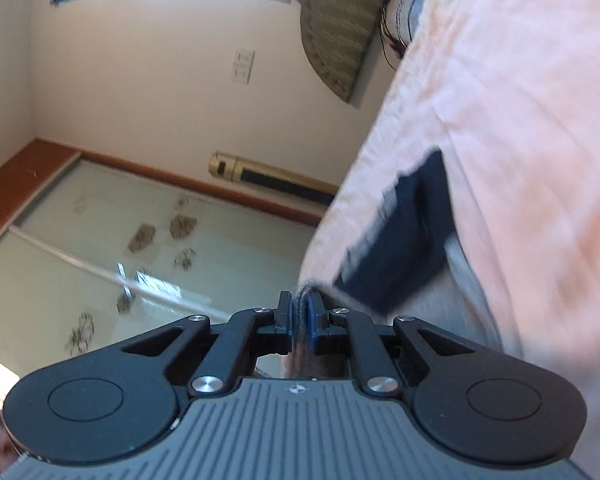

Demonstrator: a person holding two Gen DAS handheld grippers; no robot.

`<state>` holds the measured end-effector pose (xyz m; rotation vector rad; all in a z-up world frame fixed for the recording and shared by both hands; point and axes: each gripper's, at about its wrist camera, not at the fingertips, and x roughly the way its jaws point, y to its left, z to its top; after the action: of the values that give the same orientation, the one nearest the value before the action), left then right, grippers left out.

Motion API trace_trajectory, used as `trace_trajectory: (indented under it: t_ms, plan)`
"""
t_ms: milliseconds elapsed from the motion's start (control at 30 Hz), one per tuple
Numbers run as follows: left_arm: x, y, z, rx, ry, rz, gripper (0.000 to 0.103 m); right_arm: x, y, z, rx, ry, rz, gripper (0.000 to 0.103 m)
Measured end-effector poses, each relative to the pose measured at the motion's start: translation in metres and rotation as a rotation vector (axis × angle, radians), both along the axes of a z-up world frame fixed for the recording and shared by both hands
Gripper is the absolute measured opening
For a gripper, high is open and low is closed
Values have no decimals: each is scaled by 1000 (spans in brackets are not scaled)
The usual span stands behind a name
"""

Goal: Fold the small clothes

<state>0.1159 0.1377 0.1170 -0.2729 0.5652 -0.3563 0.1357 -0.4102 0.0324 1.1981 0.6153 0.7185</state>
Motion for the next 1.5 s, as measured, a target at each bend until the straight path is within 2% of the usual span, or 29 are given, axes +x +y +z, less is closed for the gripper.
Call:
trace_trajectory:
  t_ms: [100,133,200,233,267,333,400,467,600,733,800,867,900,933,967,1000,1033,1133,1167,1200,1233,1267,1300,1333,1433,1500]
  plan:
    - [61,19,-21,26,-39,168,5,69,8,-14,-2,56,-48,17]
    - [80,26,-34,38,-26,226,5,88,13,-23,-26,90,-61,17]
    - [109,40,-63,-20,126,302,5,112,27,-38,-172,182,-120,21]
    - [113,41,-73,-50,169,287,5,116,37,-39,-256,191,-107,32]
    - [110,37,-80,-43,179,259,5,116,50,-37,-350,165,-62,47]
    - [97,25,-87,25,177,203,7,106,73,-27,-562,68,20,56]
    - [87,20,-90,31,209,141,8,93,92,-17,-744,-33,106,56]
    - [77,17,-89,20,205,106,9,86,105,-11,-869,-82,176,56]
    - [70,6,-86,40,188,49,10,85,121,-1,-959,-134,244,56]
    - [72,-1,-89,75,205,29,11,81,147,-1,-1088,-198,303,56]
    - [71,-3,-90,91,199,13,18,71,161,-2,-1178,-250,339,56]
    - [74,-3,-92,94,196,9,34,65,171,-4,-1238,-283,375,56]
    - [75,-2,-92,84,193,14,38,63,173,-4,-1252,-289,383,55]
    - [75,-1,-92,78,187,23,54,63,174,-4,-1257,-293,388,54]
    - [76,-2,-91,79,180,32,75,63,173,-3,-1255,-291,390,51]
    - [77,-3,-91,93,172,46,82,64,172,-1,-1253,-290,389,49]
    - [78,-5,-91,113,162,52,83,64,172,1,-1254,-291,387,47]
    - [80,-13,-94,143,168,3,83,64,172,5,-1247,-299,385,46]
    - [81,-17,-95,171,166,-4,79,66,172,4,-1245,-294,389,46]
    - [81,-22,-96,203,163,-11,72,67,173,2,-1245,-288,395,46]
    - [82,-26,-97,231,160,-21,52,69,174,0,-1242,-283,398,46]
    - [82,-27,-97,233,158,-23,42,70,174,-2,-1226,-277,401,41]
    - [82,-26,-95,220,158,-21,36,72,172,-3,-1200,-265,396,35]
    - [83,-25,-94,207,161,-18,24,75,169,-3,-1167,-245,390,23]
    - [81,-23,-89,196,156,7,14,75,158,-1,-1096,-223,370,20]
    - [74,-24,-83,202,125,24,12,70,149,5,-1069,-226,346,18]
